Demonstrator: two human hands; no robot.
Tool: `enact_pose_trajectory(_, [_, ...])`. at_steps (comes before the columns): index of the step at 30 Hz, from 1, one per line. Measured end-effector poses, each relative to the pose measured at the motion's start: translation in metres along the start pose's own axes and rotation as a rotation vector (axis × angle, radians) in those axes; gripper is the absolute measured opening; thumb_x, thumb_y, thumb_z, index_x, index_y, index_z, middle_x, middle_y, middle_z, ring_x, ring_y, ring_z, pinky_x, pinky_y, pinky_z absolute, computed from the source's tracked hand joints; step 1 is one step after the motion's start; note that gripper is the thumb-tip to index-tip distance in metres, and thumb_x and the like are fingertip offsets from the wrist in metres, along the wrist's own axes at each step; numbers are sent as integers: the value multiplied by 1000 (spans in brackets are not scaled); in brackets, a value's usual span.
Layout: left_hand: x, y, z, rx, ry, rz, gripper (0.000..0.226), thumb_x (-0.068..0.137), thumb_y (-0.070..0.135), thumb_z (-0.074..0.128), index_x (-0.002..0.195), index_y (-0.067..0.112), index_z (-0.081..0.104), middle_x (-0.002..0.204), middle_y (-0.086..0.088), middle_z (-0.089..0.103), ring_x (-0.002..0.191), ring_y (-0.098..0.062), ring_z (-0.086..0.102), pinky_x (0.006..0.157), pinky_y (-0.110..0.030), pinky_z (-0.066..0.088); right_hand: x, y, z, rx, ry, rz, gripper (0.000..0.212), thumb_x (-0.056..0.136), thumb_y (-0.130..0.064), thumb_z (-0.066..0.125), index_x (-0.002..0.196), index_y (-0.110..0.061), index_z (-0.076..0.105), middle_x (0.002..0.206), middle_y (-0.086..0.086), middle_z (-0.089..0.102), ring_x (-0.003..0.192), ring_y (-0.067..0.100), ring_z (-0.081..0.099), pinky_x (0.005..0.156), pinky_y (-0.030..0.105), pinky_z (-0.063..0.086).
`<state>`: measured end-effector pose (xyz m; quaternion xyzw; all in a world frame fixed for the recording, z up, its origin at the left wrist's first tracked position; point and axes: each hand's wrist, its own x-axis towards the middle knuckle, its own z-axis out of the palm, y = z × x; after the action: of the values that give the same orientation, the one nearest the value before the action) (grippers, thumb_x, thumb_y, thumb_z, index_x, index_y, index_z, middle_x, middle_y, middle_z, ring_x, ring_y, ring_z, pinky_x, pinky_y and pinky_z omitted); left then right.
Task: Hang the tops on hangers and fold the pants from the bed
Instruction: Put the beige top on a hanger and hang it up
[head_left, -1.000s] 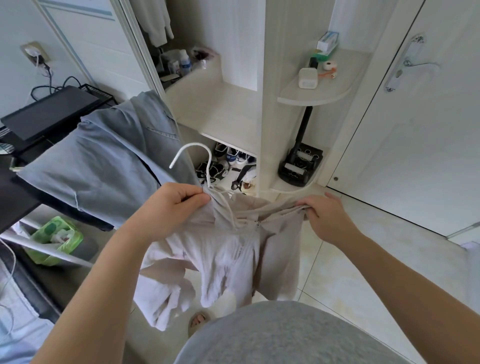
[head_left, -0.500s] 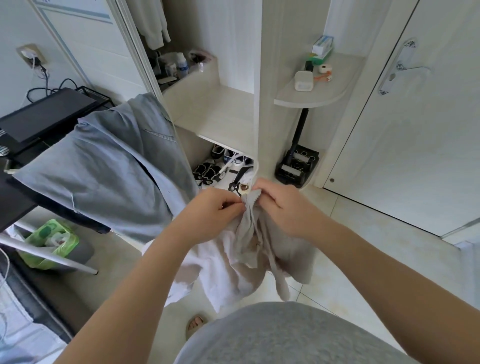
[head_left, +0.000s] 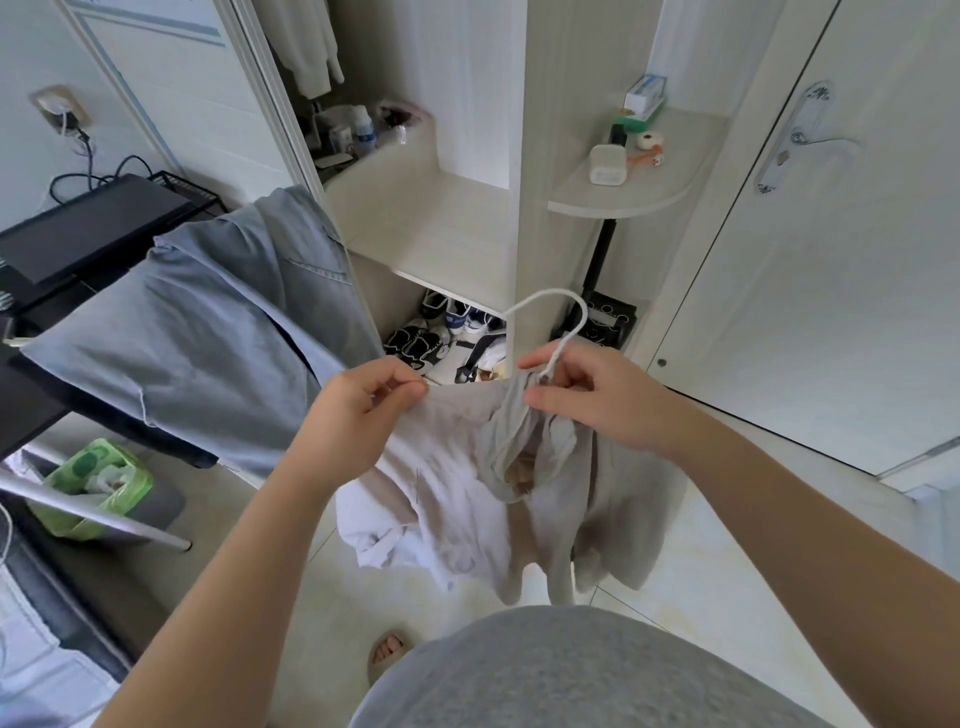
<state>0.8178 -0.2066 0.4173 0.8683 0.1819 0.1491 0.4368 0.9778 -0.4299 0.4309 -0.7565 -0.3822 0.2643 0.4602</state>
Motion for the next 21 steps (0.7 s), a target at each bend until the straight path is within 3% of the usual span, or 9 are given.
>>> enact_pose_trajectory(3, [-1, -2, 8, 19, 62, 16, 23, 98, 18, 60, 79, 31, 62, 63, 2, 53, 61, -11, 45, 58, -22, 36, 7, 5, 4, -76, 113, -15, 12, 89, -36, 72, 94, -28, 65, 62, -5, 48, 57, 9, 45, 59, 27, 38])
enact_pose_trajectory(5, [-1, -3, 11, 26, 97, 22, 21, 99, 19, 58, 80, 29, 60, 58, 9, 46, 63, -12, 43, 60, -28, 33, 9, 6, 4, -155, 151, -28, 19, 90, -46, 66, 85, -28, 61, 57, -10, 47, 53, 6, 43, 56, 26, 35])
enact_pose_trajectory(9, [0, -6, 15, 18, 148, 18, 21, 101, 18, 54, 81, 26, 56, 59, 2, 46, 64, -17, 42, 62, -32, 36, 10, 5, 5, -273, 174, -87, 28, 88, -61, 53, 82, -33, 55, 55, -8, 46, 50, 4, 41, 54, 28, 35])
enact_pose_trajectory(13, [4, -9, 15, 24, 271, -48, 17, 103, 19, 49, 86, 21, 52, 64, 10, 50, 60, -6, 44, 56, -17, 35, 10, 2, 3, -260, 191, -101, 20, 92, -50, 59, 81, -33, 57, 49, -7, 41, 45, 7, 35, 50, 24, 31])
enact_pose_trajectory(15, [7, -17, 7, 33, 414, -135, 14, 104, 20, 45, 91, 17, 52, 71, 9, 54, 64, -1, 49, 58, -16, 37, 8, 1, -2, -207, 205, -91, 20, 96, -42, 59, 77, -39, 58, 48, -9, 41, 45, 7, 35, 48, 19, 30])
enact_pose_trajectory(17, [8, -26, -5, 21, 557, -219, 13, 104, 22, 43, 96, 17, 52, 76, 12, 55, 68, 3, 52, 61, -20, 37, 6, -1, -10, -211, 196, -74, 27, 99, -37, 56, 72, -39, 61, 50, -8, 44, 46, 9, 39, 51, 23, 34])
enact_pose_trajectory(19, [10, -32, -13, 30, 557, -229, 14, 104, 22, 41, 96, 17, 52, 76, 10, 54, 64, 4, 51, 57, -16, 37, 5, -2, -17, -253, 118, -38, 32, 100, -33, 55, 71, -29, 65, 52, -3, 50, 49, 15, 49, 53, 27, 39])
enact_pose_trajectory(21, [10, -35, -15, 48, 496, -206, 15, 104, 20, 42, 94, 15, 52, 71, 5, 52, 57, 5, 48, 51, -11, 36, 4, -3, -18, -243, 33, 1, 31, 100, -29, 57, 73, -19, 69, 57, 0, 61, 48, 8, 52, 53, 16, 38])
